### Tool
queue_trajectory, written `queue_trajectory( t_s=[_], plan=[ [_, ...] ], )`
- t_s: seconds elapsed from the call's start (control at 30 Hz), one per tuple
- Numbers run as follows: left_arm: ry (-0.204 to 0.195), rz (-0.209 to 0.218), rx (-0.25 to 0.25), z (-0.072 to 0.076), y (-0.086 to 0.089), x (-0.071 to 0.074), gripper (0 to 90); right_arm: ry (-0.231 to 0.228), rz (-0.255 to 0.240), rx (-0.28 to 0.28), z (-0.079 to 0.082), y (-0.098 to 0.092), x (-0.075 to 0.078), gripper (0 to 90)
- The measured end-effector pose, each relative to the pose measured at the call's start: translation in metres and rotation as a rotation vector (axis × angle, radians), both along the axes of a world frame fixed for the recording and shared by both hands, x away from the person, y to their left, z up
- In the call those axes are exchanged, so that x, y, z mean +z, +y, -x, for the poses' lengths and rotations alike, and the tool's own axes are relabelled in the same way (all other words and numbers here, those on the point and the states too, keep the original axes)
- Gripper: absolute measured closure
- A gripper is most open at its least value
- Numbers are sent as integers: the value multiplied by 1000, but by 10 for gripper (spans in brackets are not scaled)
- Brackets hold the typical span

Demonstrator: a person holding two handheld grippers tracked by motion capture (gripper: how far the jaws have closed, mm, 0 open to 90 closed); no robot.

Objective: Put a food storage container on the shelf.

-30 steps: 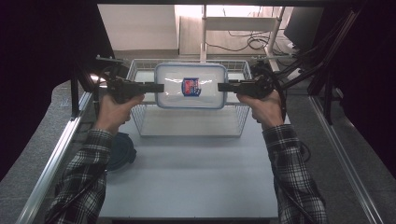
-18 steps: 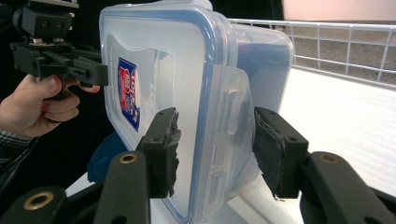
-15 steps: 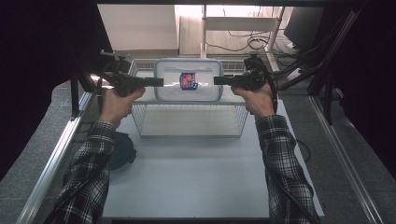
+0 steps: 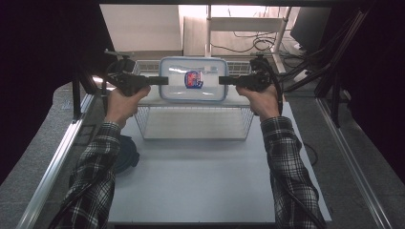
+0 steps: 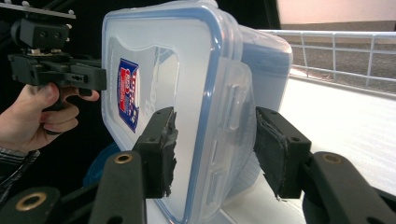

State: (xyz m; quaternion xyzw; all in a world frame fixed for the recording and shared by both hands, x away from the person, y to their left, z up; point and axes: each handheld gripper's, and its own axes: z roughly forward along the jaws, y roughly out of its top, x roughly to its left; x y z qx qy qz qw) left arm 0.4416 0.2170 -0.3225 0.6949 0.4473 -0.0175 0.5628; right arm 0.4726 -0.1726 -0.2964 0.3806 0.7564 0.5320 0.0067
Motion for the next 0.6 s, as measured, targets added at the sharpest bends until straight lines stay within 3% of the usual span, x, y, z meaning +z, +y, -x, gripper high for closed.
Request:
queue_trajectory(
  t_s=[0.13, 0.33, 0.4, 0.5, 0.6],
  plan=[
    [-9, -8, 2, 1, -1, -1, 488, -24, 38, -9, 0, 5, 1, 452],
    [-17, -17, 6, 1, -1, -1, 482, -20, 34, -19, 0, 5, 1, 451],
    [-19, -29, 10, 1, -2, -2, 470, -21, 31, -19, 0, 5, 0, 449],
    [-12, -86, 3, 0, -6, -8, 498, -18, 45, -31, -2, 4, -2, 410],
    [-10, -52, 6, -1, -4, -11, 505, 1, 34, -38, -3, 3, -5, 400]
  ],
)
